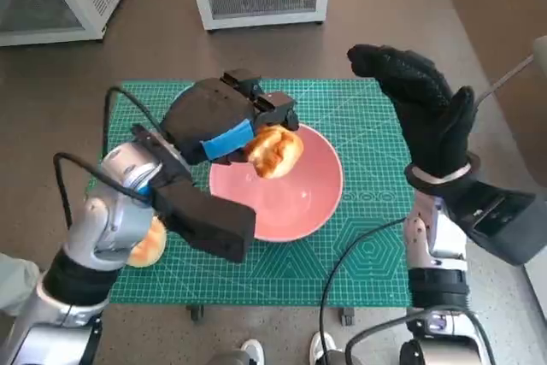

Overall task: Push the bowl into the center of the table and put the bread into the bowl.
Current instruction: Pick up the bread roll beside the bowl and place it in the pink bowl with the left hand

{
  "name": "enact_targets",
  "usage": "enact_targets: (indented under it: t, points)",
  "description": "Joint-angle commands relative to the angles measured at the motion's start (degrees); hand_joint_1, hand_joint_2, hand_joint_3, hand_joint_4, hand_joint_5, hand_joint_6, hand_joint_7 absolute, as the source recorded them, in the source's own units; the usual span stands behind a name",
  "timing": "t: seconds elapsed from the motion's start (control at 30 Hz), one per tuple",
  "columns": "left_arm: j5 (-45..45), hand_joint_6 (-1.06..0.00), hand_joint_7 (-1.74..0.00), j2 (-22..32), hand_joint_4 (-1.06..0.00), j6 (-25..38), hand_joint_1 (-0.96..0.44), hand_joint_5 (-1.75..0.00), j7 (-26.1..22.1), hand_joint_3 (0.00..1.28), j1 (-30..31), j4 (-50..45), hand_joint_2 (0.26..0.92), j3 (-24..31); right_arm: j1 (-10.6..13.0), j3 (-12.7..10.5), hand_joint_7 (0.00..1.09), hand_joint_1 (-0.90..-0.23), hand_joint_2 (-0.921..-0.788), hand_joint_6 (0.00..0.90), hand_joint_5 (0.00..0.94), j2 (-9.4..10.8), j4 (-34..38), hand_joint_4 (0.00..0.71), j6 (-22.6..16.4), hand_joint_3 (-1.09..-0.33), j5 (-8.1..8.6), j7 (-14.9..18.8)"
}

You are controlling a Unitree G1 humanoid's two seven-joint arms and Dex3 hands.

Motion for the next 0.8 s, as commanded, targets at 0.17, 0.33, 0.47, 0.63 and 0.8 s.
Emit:
enact_targets:
  t: [0.17, 0.33, 0.47, 0.63, 0.8]
  points:
    - [0.69, -0.67, -1.08, -1.12, -0.78, 0.49, 0.0, -1.11, -0.63, 0.02, -0.89, 1.02, 0.919, -0.1, 1.26, -0.15, 0.44, -0.723, -0.921, 0.079, 0.0, -0.3, -0.2, 0.208, 0.78, -0.793, -0.17, -0.04]
    - [0.72, -0.55, -0.71, -1.46, -0.6, 2.79, 0.0, -0.66, -2.2, 0.06, 0.02, -0.18, 0.875, -0.01, 1.45, -0.03, 0.44, -0.724, -0.921, 0.079, 0.0, -0.15, -0.36, 0.208, 0.32, -0.793, -0.79, -0.45]
    - [1.02, -0.47, -0.23, -1.06, -0.42, 4.07, -0.05, -0.18, -3.85, 0.02, 0.75, -1.67, 0.814, -0.07, 1.46, -0.02, 0.44, -0.724, -0.921, 0.079, 0.0, -0.14, -0.4, 0.208, 0.07, -0.793, -1.15, -0.73]
    - [1.76, -0.36, -0.04, 0.6, -0.19, 4.29, -0.19, -0.03, -7.12, 0.0, 0.35, -2.79, 0.753, -0.45, 1.37, 0.0, 0.44, -0.724, -0.921, 0.077, 0.0, -0.06, -0.02, 0.208, -0.53, -0.792, -1.49, -1.04]
    - [0.69, -0.3, -0.01, 2.02, -0.12, 4.2, -0.33, 0.0, -10.63, 0.0, 0.04, -3.95, 0.743, 0.3, 1.26, 0.0, 0.44, -0.724, -0.921, 0.076, 0.0, 0.06, 0.14, 0.208, -0.41, -0.793, -1.49, -1.09]
